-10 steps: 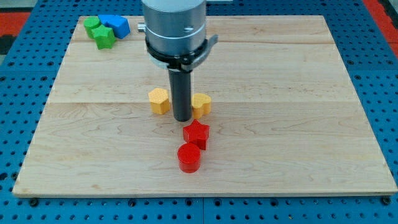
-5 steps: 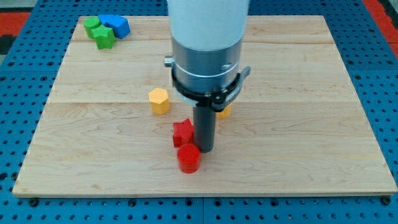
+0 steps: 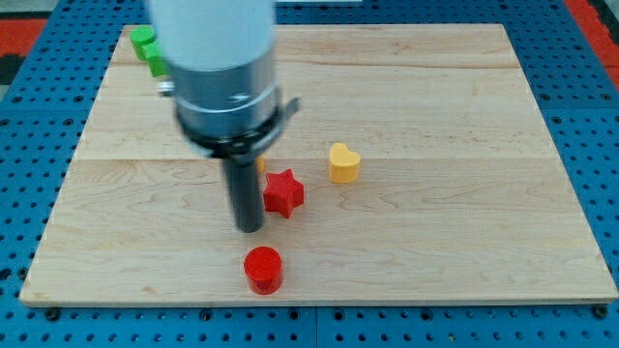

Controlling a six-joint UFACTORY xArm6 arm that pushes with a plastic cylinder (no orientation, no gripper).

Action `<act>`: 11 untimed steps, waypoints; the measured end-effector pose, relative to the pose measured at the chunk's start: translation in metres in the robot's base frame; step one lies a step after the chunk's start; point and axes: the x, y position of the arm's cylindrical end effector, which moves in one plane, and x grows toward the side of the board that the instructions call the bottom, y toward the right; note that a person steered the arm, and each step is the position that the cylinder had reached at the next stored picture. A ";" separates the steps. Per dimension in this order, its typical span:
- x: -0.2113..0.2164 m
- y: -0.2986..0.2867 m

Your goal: Move the red star above the red circle

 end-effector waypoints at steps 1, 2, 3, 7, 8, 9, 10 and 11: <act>0.059 -0.009; 0.067 0.002; 0.064 0.045; 0.011 0.106; 0.011 0.180; 0.031 0.202; 0.046 0.160; 0.042 0.098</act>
